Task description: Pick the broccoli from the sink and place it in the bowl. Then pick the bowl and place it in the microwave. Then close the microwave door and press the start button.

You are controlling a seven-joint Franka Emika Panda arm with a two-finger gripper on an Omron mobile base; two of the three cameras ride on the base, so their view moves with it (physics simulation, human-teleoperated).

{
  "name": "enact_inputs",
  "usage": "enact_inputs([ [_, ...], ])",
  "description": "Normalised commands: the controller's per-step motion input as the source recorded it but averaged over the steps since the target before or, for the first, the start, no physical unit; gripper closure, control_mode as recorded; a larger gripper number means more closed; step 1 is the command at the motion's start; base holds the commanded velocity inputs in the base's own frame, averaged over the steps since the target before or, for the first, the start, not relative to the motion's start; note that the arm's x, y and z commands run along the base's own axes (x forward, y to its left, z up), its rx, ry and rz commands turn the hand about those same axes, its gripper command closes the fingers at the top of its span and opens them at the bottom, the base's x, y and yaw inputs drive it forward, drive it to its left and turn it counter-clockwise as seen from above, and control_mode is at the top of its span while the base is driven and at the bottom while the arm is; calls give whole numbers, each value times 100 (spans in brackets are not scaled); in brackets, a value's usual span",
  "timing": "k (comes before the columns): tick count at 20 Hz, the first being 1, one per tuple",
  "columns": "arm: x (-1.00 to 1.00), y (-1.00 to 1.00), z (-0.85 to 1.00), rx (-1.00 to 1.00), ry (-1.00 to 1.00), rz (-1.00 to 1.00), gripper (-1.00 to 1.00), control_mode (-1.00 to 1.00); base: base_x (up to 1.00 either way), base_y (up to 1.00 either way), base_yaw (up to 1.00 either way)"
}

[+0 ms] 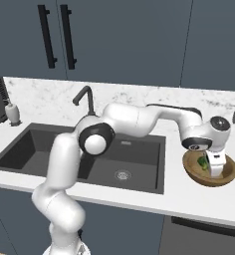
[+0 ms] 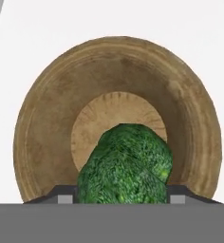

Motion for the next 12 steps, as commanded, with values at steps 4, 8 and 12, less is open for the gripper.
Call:
enact_inputs([
  [4,41,0,-50,0,4,-1,100,-100,0,0,0],
  [8,16,0,-47,0,7,0,100,-100,0,0,0],
  [12,10,0,-36,0,9,0,100,-100,0,0,0],
])
